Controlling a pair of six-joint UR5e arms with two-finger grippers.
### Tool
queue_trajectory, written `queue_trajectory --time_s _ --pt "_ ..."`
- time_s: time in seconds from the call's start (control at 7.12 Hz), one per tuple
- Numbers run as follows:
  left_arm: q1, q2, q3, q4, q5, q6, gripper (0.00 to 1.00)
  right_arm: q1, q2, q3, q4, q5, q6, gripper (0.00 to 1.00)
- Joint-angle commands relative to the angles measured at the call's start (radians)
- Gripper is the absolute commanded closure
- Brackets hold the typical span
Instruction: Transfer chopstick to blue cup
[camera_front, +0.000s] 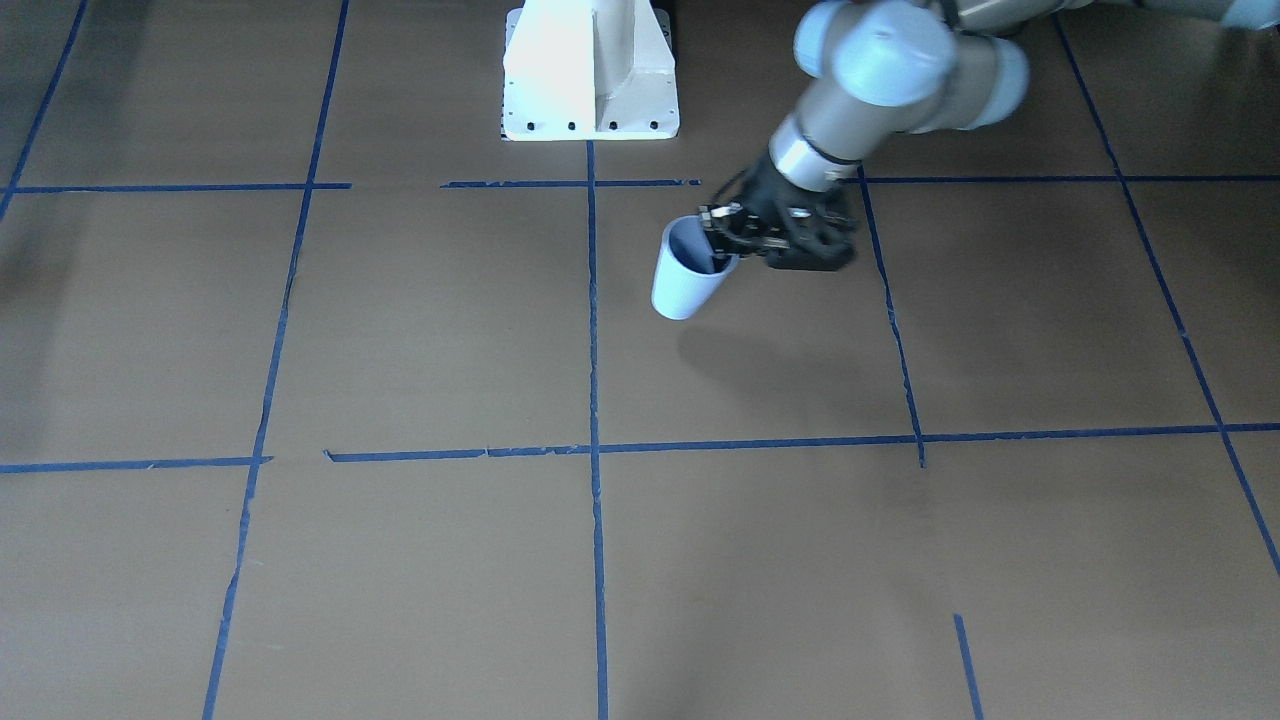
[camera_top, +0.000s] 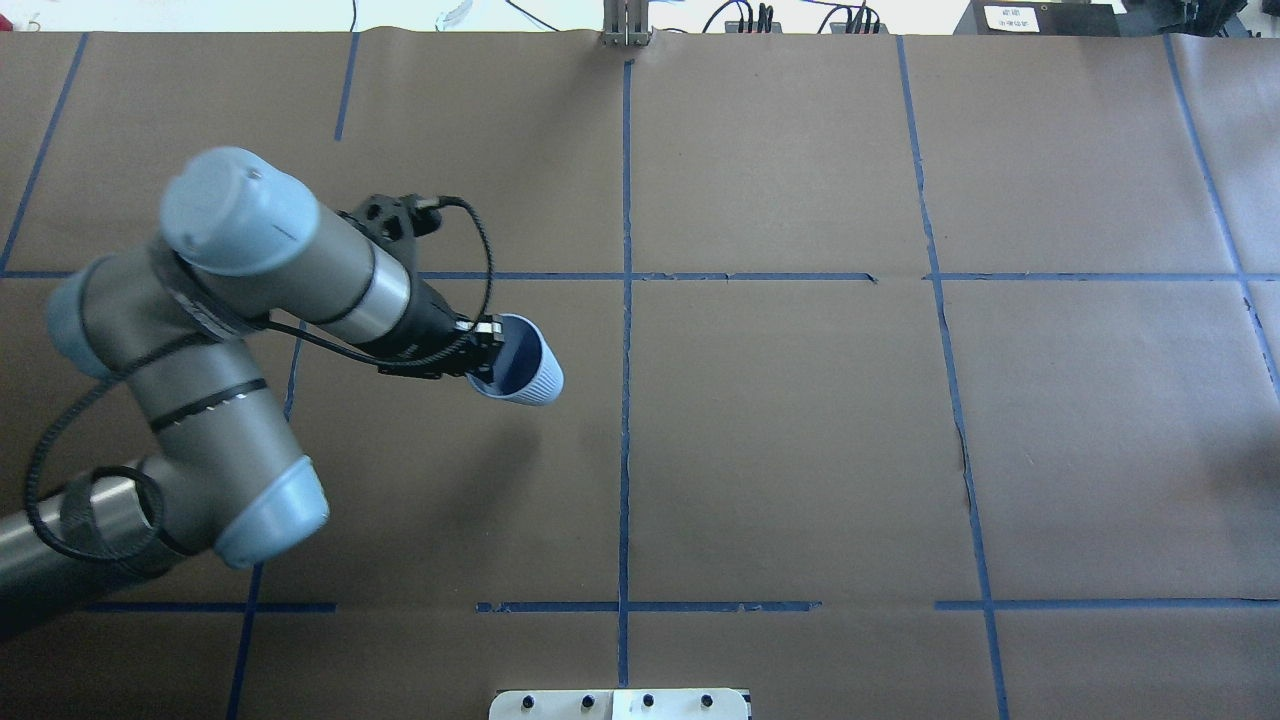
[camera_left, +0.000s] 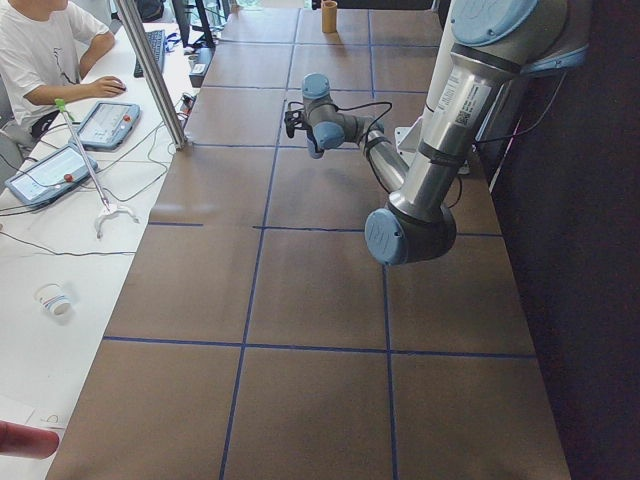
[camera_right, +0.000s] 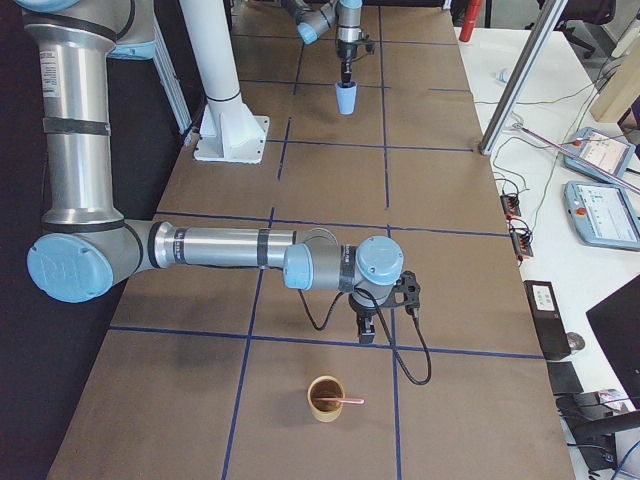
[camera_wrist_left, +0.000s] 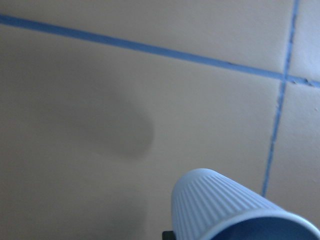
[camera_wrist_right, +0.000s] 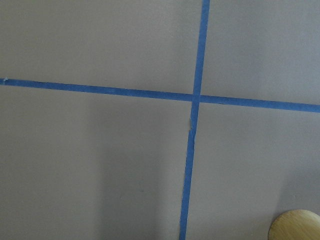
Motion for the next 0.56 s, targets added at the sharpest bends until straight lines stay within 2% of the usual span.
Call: queue_trajectory --time_s 0.0,0.42 --pt "0.088 -0.134 0.07 0.132 0.143 -0.013 1.0 -0.002 0.0 -0.001 0.0 0.001 0.002 0.0" --pt "0.114 -0.189 0.143 0.132 0.143 -0.018 1.0 -0.003 0.0 0.0 0.0 0.004 0.0 0.0"
